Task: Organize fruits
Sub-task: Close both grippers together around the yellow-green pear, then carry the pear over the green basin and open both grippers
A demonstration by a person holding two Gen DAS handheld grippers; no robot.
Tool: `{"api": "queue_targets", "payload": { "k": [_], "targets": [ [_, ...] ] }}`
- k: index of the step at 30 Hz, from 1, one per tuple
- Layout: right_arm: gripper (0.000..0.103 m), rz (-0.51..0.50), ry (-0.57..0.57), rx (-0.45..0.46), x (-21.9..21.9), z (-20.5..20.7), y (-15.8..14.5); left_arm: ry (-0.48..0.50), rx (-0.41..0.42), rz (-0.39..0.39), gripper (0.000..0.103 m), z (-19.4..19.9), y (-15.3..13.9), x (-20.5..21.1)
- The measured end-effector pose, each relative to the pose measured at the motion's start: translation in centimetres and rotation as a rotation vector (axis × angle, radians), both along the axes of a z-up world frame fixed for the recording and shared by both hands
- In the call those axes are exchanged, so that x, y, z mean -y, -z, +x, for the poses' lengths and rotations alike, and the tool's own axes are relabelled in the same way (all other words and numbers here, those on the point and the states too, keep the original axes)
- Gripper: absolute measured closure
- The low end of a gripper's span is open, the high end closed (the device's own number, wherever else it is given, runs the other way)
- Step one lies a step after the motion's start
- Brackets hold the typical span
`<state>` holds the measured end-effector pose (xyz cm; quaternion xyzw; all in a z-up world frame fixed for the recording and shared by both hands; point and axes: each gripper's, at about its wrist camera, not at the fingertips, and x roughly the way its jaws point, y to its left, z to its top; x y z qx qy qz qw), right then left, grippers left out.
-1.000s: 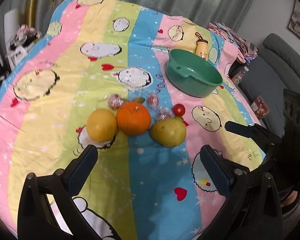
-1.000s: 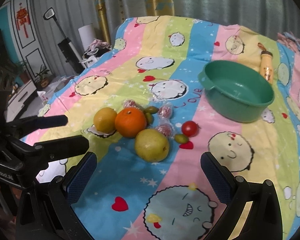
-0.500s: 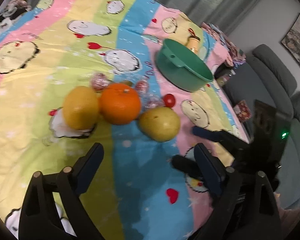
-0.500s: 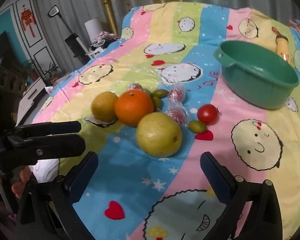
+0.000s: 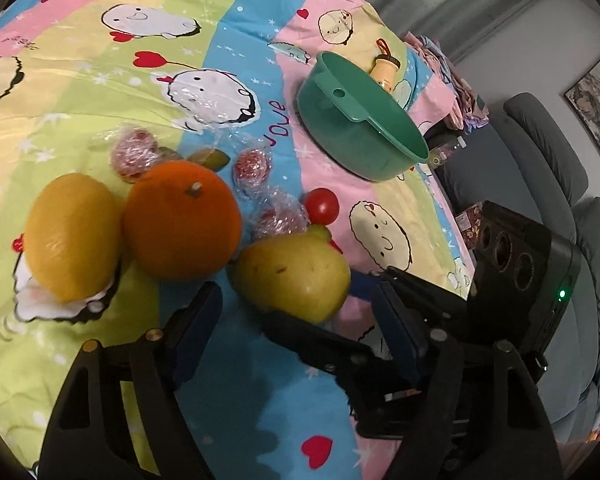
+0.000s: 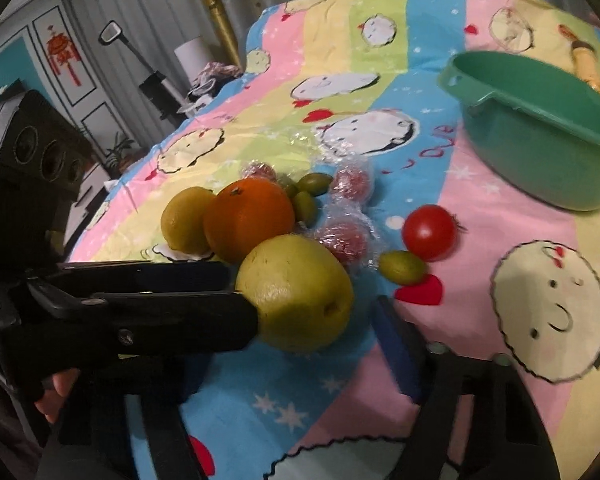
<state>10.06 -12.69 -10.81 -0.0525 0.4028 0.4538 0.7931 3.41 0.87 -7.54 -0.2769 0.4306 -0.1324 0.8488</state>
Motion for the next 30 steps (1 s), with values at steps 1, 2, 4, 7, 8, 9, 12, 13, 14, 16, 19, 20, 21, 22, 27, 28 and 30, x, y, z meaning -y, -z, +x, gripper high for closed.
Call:
{"api": "queue_targets", "payload": {
  "k": [1,2,4,7,8,9,12,13,14,16,19,20,21,22,27,28,30],
  "targets": [
    [0.037,0.005,-0.006,0.0,-0.1,0.0,0.0,0.0,-0.004,0.001,0.032,0.1,0.1,0.0],
    [0.04,0.012,-0.013,-0.004,-0.2,0.0,0.0,0.001,-0.01,0.0,0.038,0.3,0.2,0.1],
    [0.043,0.016,-0.016,-0.01,-0.1,0.2,0.1,-0.005,-0.019,0.009,0.04,0.4,0.4,0.1],
    [0.043,0.023,-0.012,-0.014,-0.2,0.2,0.1,-0.003,-0.013,0.019,0.041,0.3,0.4,0.2],
    [0.043,0.023,-0.01,-0.012,-0.3,0.1,0.1,0.0,-0.011,0.026,0.041,0.3,0.3,0.3],
    [0.043,0.023,-0.007,-0.009,-0.3,0.0,0.1,0.003,-0.007,0.034,0.041,0.1,0.2,0.3],
    [0.043,0.049,0.005,-0.017,0.3,-0.5,-0.1,0.01,0.0,0.045,0.041,-0.2,-0.3,0.7],
    [0.043,0.058,0.008,-0.016,0.6,-0.7,-0.2,0.013,0.006,0.049,0.041,-0.5,-0.6,0.9],
    [0.043,0.069,0.01,-0.014,0.9,-0.9,-0.4,0.017,0.013,0.054,0.042,-0.7,-0.9,1.1],
    [0.043,0.091,0.015,0.001,1.6,-1.5,-1.0,0.026,0.032,0.066,0.042,-1.0,-1.6,1.6],
    [0.043,0.113,0.019,0.052,2.4,-1.8,-2.1,0.041,0.063,0.074,0.042,-0.7,-2.9,2.1],
    [0.043,0.125,0.026,0.063,2.7,-1.7,-2.6,0.049,0.08,0.075,0.042,-0.3,-3.5,2.3],
    [0.043,0.144,0.04,0.078,3.1,-1.5,-3.2,0.055,0.095,0.077,0.042,0.1,-4.1,2.5],
    [0.043,0.154,0.047,0.088,3.3,-1.2,-3.6,0.062,0.11,0.084,0.042,0.6,-4.7,2.7],
    [0.043,0.228,0.122,0.161,5.0,1.8,-6.3,0.102,0.177,0.102,0.042,4.5,-7.5,4.0],
    [0.043,0.236,0.136,0.17,5.2,2.3,-6.6,0.111,0.191,0.109,0.042,5.5,-8.0,4.4],
    [0.043,0.244,0.178,0.196,5.8,4.0,-7.6,0.133,0.214,0.124,0.041,7.7,-8.9,5.2]
  ]
}}
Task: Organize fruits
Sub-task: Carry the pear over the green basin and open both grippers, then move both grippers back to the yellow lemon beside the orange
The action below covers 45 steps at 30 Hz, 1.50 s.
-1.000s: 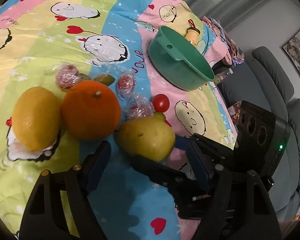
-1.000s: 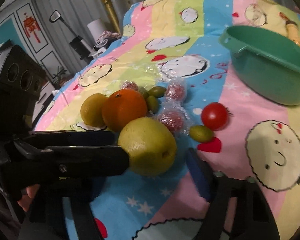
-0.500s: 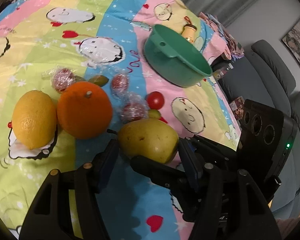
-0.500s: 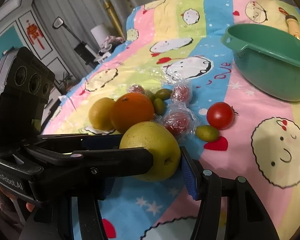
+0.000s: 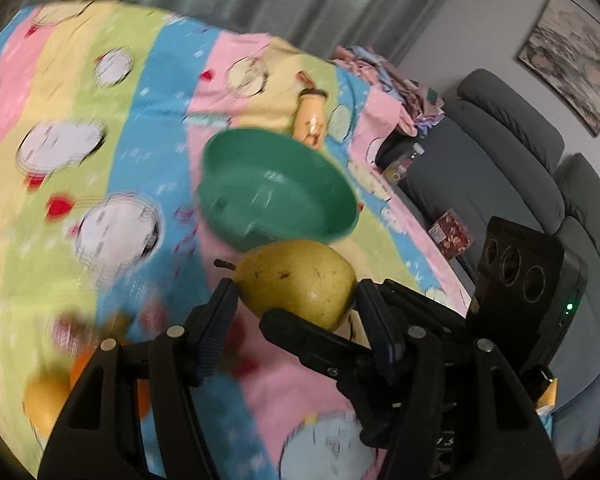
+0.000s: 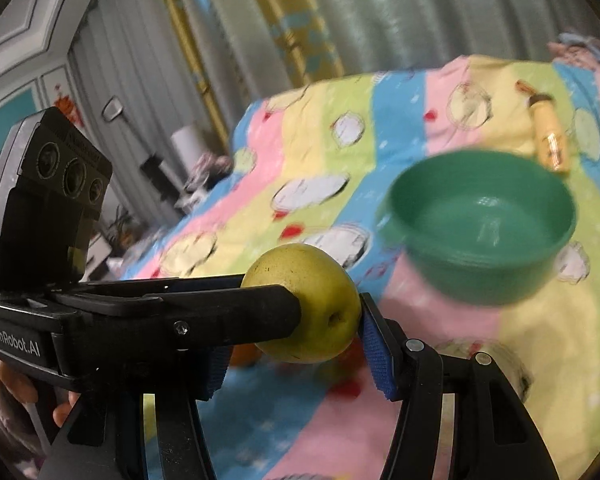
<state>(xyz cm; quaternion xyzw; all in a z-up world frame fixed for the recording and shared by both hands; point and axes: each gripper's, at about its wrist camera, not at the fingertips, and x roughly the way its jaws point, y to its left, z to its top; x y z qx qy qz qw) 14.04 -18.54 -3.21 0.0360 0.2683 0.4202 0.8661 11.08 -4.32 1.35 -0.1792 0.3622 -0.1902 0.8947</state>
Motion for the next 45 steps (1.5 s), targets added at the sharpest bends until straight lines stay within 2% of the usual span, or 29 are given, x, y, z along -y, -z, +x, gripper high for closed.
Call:
{"api": "queue_targets", "payload": {
  "k": [6,10,16,21,24,29,33,36,40,45],
  "targets": [
    [0.043,0.01,0.084,-0.023,2.1,5.8,-1.3,0.044,-0.033,-0.074,0.042,6.8,-0.3,1.4],
    [0.043,-0.021,0.093,-0.073,2.6,8.3,-0.4,0.057,-0.071,-0.073,0.043,9.2,0.9,2.2],
    [0.043,-0.125,0.117,-0.087,1.9,9.5,0.7,0.052,-0.133,-0.091,0.043,10.8,2.4,2.3],
    [0.042,-0.124,0.149,-0.096,2.2,9.1,0.7,0.05,-0.125,-0.067,0.038,10.3,2.1,2.3],
    [0.038,-0.1,0.165,-0.088,2.9,8.6,0.0,0.037,-0.095,-0.048,0.026,9.3,1.1,1.8],
    [0.037,-0.069,0.192,-0.08,4.4,6.9,-0.8,-0.02,-0.052,0.009,0.016,6.7,-0.1,-0.3],
    [0.032,-0.027,0.194,-0.087,5.9,5.1,-0.8,-0.098,-0.037,0.042,0.015,3.4,0.4,-3.0],
    [0.031,-0.016,0.182,-0.105,6.3,4.0,-0.3,-0.15,-0.034,0.07,0.015,1.1,0.9,-4.6],
    [0.031,0.0,0.17,-0.146,6.3,2.8,0.9,-0.218,-0.043,0.062,0.015,-2.2,1.3,-7.0],
    [0.031,0.046,0.103,-0.193,5.7,1.3,2.6,-0.298,-0.051,0.089,0.015,-5.7,1.5,-9.6]
  ]
}}
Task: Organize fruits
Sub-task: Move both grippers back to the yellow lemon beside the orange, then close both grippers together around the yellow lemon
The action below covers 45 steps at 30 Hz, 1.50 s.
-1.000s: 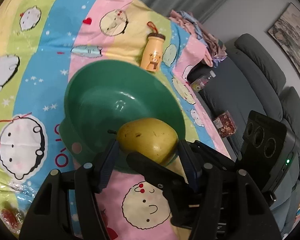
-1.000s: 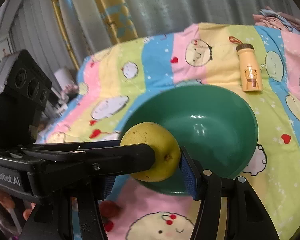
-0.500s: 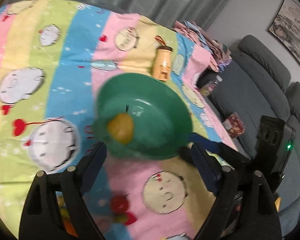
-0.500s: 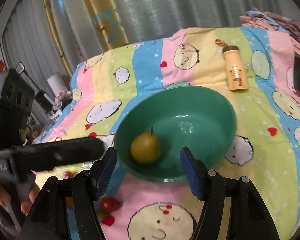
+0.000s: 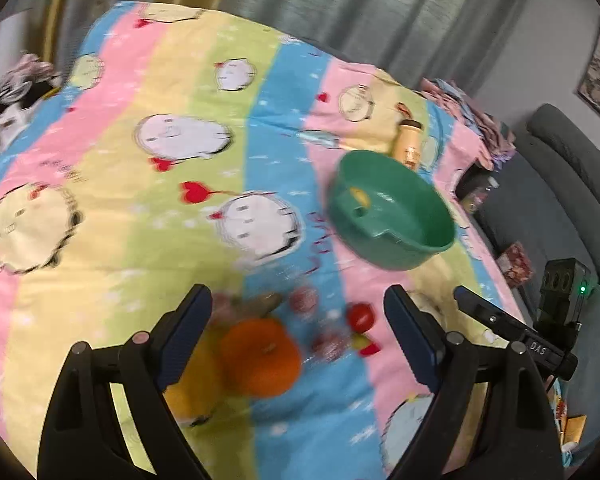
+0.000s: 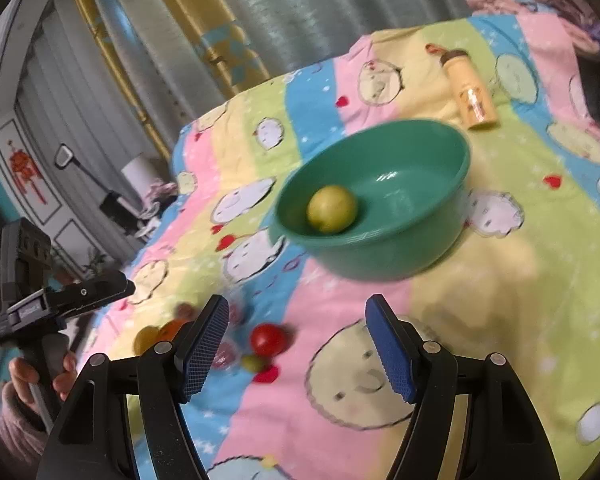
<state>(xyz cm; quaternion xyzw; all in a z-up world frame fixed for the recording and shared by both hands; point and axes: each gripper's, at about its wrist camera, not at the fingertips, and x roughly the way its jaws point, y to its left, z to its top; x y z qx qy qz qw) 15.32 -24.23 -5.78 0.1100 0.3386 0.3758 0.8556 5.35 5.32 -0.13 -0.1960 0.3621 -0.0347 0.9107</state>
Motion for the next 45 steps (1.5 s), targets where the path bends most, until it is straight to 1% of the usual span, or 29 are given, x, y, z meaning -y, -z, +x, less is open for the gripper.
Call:
{"api": "queue_targets", "payload": {
  "k": [6,10,12,17,22,25,28,34,37,40,41,43,45],
  "targets": [
    [0.031,-0.037,-0.101,-0.005,-2.0,-2.2,1.0,-0.076,-0.062,-0.014,0.015,-3.3,1.8,-2.8],
    [0.031,-0.075,-0.147,0.001,-3.5,-3.6,1.1,-0.085,-0.092,-0.057,0.015,-4.0,2.8,-3.2],
    [0.031,-0.088,-0.17,-0.003,-4.2,-4.1,1.2,-0.08,-0.098,-0.065,0.015,-4.2,3.2,-3.0],
    [0.031,-0.132,-0.246,0.004,-6.7,-6.0,1.3,-0.076,-0.104,-0.025,0.015,-4.4,3.8,-2.2],
    [0.031,-0.172,-0.361,-0.013,-10.1,-8.1,2.2,-0.077,-0.103,0.017,0.015,-4.6,4.6,-2.5],
    [0.031,-0.18,-0.42,-0.01,-12.3,-9.1,2.5,-0.081,-0.105,0.016,0.015,-4.7,5.1,-3.1],
    [0.031,-0.173,-0.449,-0.018,-14.4,-9.3,2.9,-0.09,-0.111,0.008,0.016,-4.7,5.6,-3.9],
    [0.031,-0.191,-0.486,-0.041,-18.0,-9.2,3.9,-0.079,-0.117,-0.026,0.017,-4.5,6.2,-5.0],
    [0.031,-0.188,-0.484,-0.056,-19.2,-9.0,4.1,-0.058,-0.116,-0.047,0.02,-4.2,6.5,-5.2],
    [0.032,-0.19,-0.475,-0.061,-20.3,-8.9,4.1,-0.034,-0.112,-0.061,0.025,-3.7,6.7,-5.2],
    [0.032,-0.198,-0.467,-0.058,-20.6,-8.9,4.2,-0.03,-0.112,-0.067,0.029,-3.6,6.7,-5.2],
    [0.032,-0.206,-0.438,-0.065,-21.3,-8.9,4.3,-0.025,-0.113,-0.075,0.031,-3.1,7.0,-5.5],
    [0.032,-0.189,-0.397,-0.089,-21.6,-8.7,4.5,-0.014,-0.114,-0.091,0.038,-2.7,7.2,-5.8]
  ]
}}
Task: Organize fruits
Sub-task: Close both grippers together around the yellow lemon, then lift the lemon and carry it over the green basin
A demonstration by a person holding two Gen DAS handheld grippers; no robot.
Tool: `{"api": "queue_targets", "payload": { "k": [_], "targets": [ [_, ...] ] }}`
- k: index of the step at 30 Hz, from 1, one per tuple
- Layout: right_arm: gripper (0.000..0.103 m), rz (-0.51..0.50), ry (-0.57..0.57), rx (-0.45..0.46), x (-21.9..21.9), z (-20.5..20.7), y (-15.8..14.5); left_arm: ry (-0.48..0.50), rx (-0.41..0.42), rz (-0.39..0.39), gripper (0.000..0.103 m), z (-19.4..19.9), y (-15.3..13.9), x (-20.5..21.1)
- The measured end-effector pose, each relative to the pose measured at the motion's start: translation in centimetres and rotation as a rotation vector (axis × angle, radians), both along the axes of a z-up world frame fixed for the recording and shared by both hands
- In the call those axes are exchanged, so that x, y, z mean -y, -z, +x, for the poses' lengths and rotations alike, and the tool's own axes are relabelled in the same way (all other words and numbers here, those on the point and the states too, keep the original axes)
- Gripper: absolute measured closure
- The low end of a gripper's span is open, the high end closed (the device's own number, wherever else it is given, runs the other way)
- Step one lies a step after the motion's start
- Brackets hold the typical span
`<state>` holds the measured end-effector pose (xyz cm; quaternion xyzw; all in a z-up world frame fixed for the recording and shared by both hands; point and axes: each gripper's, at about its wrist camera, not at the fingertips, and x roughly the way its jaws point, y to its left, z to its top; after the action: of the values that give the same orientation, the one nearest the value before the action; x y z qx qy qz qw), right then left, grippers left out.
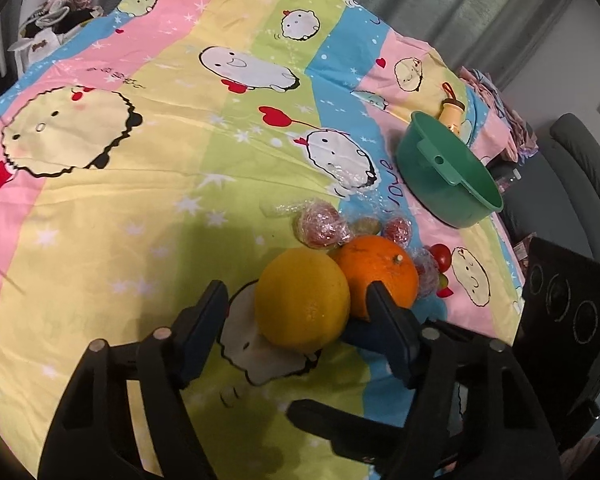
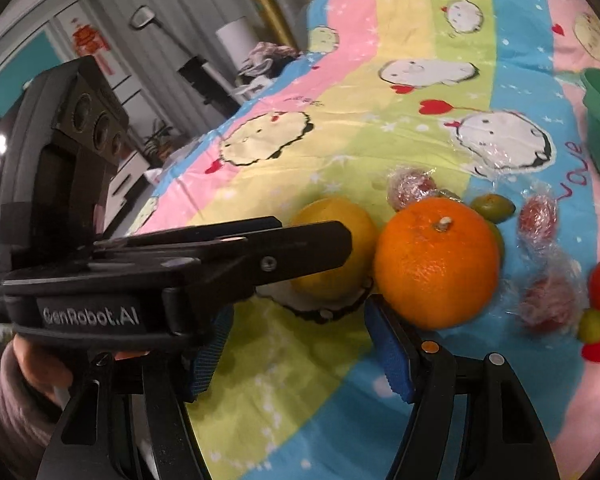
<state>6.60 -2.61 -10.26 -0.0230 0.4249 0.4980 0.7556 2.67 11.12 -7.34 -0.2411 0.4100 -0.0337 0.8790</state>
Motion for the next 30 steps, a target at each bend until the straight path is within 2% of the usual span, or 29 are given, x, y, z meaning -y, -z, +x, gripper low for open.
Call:
{"api": "queue_targets", "payload": {
  "k": [3,5,9,14,16,20,24,30],
  "targets": [
    [0.032,0.028,0.062,-0.032,-0.3,0.5,0.2,0.019,-0.004,-0.034,0.046,0.6,0.2,-0.4],
    [0.032,0.044,0.089,-0.044,-0.5,0.9,0.1,0.03,0.001,-0.087,0.047,1.0,0.3,-0.8],
    [0.032,0.067,0.148,-0.083,-0.6,1.6,0.2,0.036,-0.003,-0.114,0.051,1.4,0.3,-1.3],
    [0.035,0.044,0.147,-0.057,-1.2,1.7,0.5,0.036,-0.009,-0.112,0.053,1.2,0.5,-1.4],
    [0.047,0.027,0.15,-0.047,-1.1,1.9,0.6,0.037,-0.015,-0.117,0.052,1.2,0.5,-1.5],
    [0.048,0.036,0.141,-0.052,-0.8,2.3,0.8,0.036,-0.01,-0.09,0.052,1.0,0.4,-1.1],
    [0.048,0.038,0.127,-0.042,-0.3,2.2,0.9,0.024,-0.008,-0.109,0.053,0.8,0.4,-1.2],
    [0.049,0.062,0.088,-0.026,0.3,0.6,0.0,0.007,0.014,-0.066,0.053,-1.2,-1.2,-0.2]
  ]
}}
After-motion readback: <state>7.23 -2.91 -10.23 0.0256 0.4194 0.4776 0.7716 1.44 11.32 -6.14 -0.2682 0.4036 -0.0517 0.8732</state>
